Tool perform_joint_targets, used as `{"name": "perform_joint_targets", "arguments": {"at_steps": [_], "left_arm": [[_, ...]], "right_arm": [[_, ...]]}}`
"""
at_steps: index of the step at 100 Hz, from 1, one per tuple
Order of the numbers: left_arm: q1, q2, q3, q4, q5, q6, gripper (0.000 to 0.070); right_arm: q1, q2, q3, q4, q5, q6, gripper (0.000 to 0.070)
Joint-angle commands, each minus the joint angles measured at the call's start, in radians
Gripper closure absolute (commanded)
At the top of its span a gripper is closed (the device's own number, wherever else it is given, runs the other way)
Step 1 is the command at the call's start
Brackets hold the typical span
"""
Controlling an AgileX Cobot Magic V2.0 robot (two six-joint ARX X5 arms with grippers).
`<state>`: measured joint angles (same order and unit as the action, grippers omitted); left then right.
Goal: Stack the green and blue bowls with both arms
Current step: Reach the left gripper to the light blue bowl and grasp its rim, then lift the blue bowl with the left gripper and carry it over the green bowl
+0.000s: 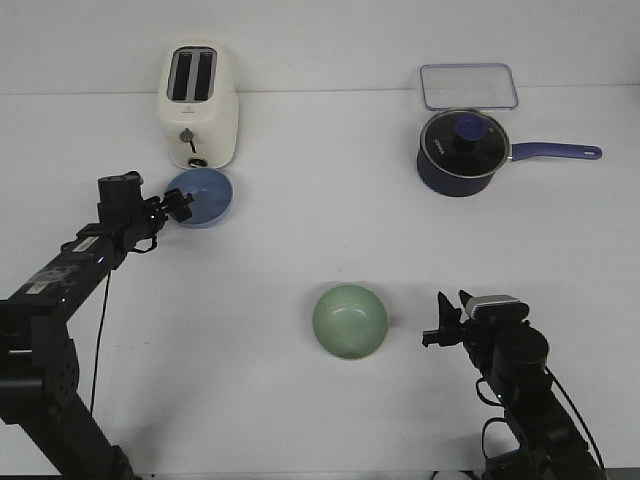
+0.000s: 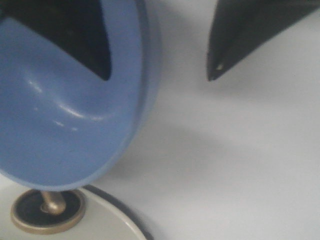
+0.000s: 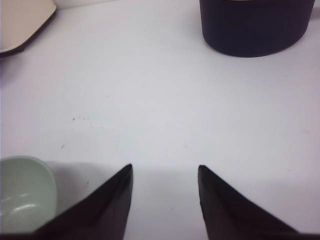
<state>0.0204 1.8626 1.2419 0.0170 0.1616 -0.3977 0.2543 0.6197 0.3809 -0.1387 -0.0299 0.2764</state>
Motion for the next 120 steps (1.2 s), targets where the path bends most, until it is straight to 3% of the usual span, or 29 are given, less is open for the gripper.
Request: {"name": "perform_joint_targets", "arguments": {"at_steps": [1, 9, 22, 31, 46, 77, 98, 120], "left_arm": [[-0.005, 0.014, 0.021, 0.01, 0.005, 0.011, 0.069], [-0.01, -0.002, 0.021, 0.005, 0.01, 0.011, 0.0688], [-0.02, -0.06, 0.021, -0.019, 0.084, 0.011, 0.0687], [-0.037, -0.13, 0.021, -0.087, 0.087, 0.008, 0.0687], [-0.102, -0.254, 0.015, -0.221, 0.114, 0.074, 0.0687], [-0.402, -0.436, -0.087, -0.244, 0.128, 0.082, 0.0687], [-0.611, -0.422, -0.138, -0.176, 0.124, 0.075, 0.0687], [-0.737, -0.338, -0.141, -0.114, 0.079, 0.072, 0.0688]], "right_arm": [[0.002, 0.003, 0.003, 0.007, 0.001, -0.008, 0.0436], [0.002, 0.003, 0.003, 0.006, 0.001, -0.008, 0.0436], [0.002, 0.003, 0.003, 0.003, 0.001, -0.008, 0.0435], [0.002, 0.003, 0.003, 0.003, 0.001, -0.007, 0.0435], [0.002, 0.003, 0.003, 0.003, 0.001, -0.005, 0.0435], [0.002, 0.003, 0.003, 0.003, 0.001, -0.005, 0.0435], [0.002, 0.003, 0.003, 0.003, 0.001, -0.005, 0.0436], [0.002, 0.003, 0.003, -0.005, 0.001, -0.004, 0.0436]]}}
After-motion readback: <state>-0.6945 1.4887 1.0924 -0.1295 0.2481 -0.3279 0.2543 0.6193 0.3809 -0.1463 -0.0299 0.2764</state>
